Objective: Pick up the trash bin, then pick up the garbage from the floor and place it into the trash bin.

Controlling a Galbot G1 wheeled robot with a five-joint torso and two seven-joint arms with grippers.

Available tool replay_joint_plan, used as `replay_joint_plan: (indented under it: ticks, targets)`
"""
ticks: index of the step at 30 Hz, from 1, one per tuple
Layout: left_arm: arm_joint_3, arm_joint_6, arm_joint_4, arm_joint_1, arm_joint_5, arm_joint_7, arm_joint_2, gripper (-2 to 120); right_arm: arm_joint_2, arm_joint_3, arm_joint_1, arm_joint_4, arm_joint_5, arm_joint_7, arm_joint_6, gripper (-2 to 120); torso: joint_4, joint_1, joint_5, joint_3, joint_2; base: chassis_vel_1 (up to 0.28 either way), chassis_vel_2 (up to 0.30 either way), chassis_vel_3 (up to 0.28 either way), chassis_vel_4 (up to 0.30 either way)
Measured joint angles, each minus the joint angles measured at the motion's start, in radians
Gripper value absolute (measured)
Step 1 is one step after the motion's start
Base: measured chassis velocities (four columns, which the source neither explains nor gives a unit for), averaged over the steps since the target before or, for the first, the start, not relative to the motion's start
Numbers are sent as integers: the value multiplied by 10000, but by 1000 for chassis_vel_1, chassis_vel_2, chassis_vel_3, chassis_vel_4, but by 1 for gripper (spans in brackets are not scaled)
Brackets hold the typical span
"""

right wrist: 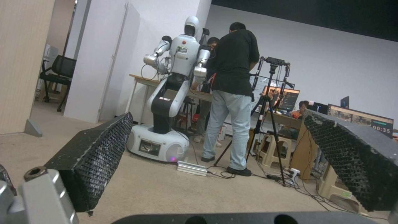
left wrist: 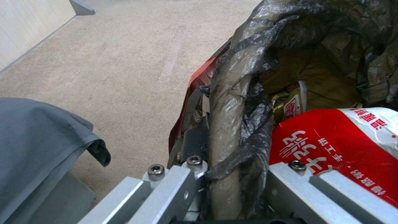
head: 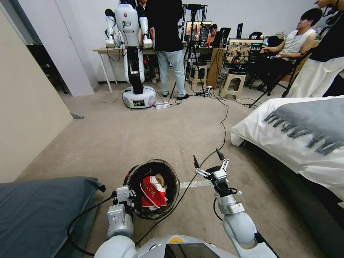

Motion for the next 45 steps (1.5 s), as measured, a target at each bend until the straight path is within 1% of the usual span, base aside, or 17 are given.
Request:
replay_joint_plan:
  ticks: [4,7,8,11,12,14,15,16,18,20,22,28,34,35,40,45]
  targets:
    - [15,76,0,-22,-130,0,19,1,21,-2,-6,0,-7,-16,21,100,0,0,0,0,0,0,0,0,0]
    - [-31,402,0,-152,-772,-172,21,1,78,-26,-33,-10,-71,-30,74,100,2,0,0,0,0,0,0,0,0]
    - [-31,402,0,-152,-772,-172,21,1,78,-26,-33,-10,-71,-30,74,100,2,0,0,0,0,0,0,0,0]
    - [-154,764,0,-367,-1623,-421,21,1,101,-47,-79,-14,-125,-44,128,100,1,0,1,0,0,0,0,0,0]
    - [-154,764,0,-367,-1623,-421,21,1,101,-47,-79,-14,-125,-44,128,100,1,0,1,0,0,0,0,0,0]
    - [-388,987,2,-704,-2259,-583,16,1,109,-51,-119,-14,-156,-58,167,100,1,0,0,0,0,0,0,0,0]
    - [-593,1075,104,-977,-2552,-678,12,1,115,-49,-148,-14,-167,-72,195,100,0,0,2,0,0,0,0,0,0]
    - [-593,1075,104,-977,-2552,-678,12,1,115,-49,-148,-14,-167,-72,195,100,0,0,2,0,0,0,0,0,0]
    - [-958,1184,481,-1410,-2943,-742,6,1,128,-47,-229,-1,-204,-101,239,100,1,0,0,0,0,0,0,0,0]
    - [-1043,1208,598,-1529,-3068,-766,9,1,138,-46,-248,0,-222,-110,259,100,1,0,1,0,0,0,0,0,0]
    - [-1230,1320,931,-1884,-3544,-940,1,1,154,-48,-291,2,-267,-130,285,100,0,0,0,0,0,0,0,0,0]
    - [-1407,1327,1417,-2232,-3796,-1022,-34,1,168,-41,-292,41,-294,-165,279,100,2,0,1,0,0,0,0,0,0]
    - [-1557,1297,1672,-2440,-3869,-1079,-33,1,185,-47,-326,31,-339,-179,280,100,1,0,1,0,0,0,0,0,0]
    - [-1611,1275,1829,-2527,-3922,-1113,-29,1,193,-58,-328,22,-350,-185,280,100,1,0,0,0,0,0,0,0,0]
    - [-1683,1240,2096,-2644,-3966,-1143,-38,1,188,-64,-312,23,-353,-198,268,100,1,0,0,0,0,0,0,0,0]
    - [-1743,1218,2567,-2859,-4143,-1275,-78,1,168,-54,-331,41,-351,-230,268,100,1,0,1,0,0,0,0,0,0]
